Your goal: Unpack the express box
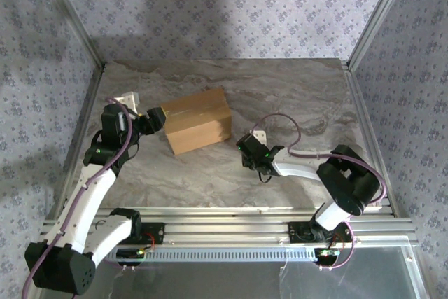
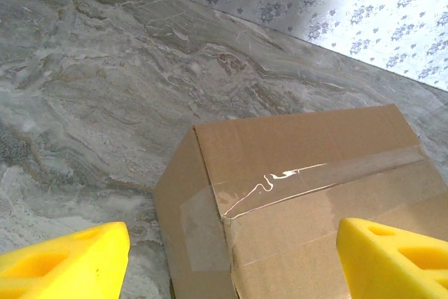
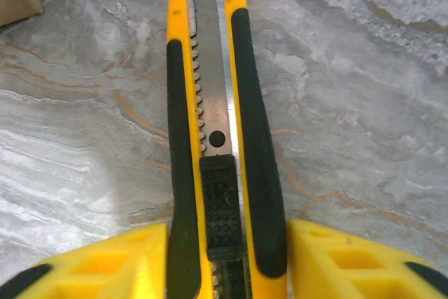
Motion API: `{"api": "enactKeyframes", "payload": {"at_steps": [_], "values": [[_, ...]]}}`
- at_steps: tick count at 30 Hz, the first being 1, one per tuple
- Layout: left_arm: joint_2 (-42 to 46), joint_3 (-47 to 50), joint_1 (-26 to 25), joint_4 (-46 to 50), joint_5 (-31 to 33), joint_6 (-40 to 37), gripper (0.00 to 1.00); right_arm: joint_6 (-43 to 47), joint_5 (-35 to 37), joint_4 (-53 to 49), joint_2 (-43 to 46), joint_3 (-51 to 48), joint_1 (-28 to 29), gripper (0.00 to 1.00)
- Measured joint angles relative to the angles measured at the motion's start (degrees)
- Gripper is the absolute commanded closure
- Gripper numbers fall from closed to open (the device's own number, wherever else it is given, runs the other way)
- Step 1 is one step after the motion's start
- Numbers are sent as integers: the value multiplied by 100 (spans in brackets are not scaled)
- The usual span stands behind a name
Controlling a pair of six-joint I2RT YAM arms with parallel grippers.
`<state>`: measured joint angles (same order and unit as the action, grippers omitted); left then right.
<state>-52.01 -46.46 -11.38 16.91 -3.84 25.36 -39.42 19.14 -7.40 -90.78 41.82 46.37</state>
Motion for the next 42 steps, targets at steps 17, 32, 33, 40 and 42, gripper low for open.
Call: {"api": "enactKeyframes", "payload": {"at_steps": [17, 32, 33, 40, 42], "values": [[-72, -74, 0, 9, -74, -44, 23, 83, 269, -348, -337, 341, 83, 66], [-269, -522, -577, 111, -501, 42, 27, 544, 129, -1296, 1051, 376, 11, 76], [-323, -564, -704, 92, -531, 92, 27, 621, 116, -1390, 1283, 380, -22, 76], [-975, -680, -1672, -479, -1043, 739, 29, 1255, 35, -2153, 2861, 636, -232, 77], [-1272, -798, -1956, -678, -1217, 929, 30, 1425, -39, -2273, 3248, 745, -264, 77]]}}
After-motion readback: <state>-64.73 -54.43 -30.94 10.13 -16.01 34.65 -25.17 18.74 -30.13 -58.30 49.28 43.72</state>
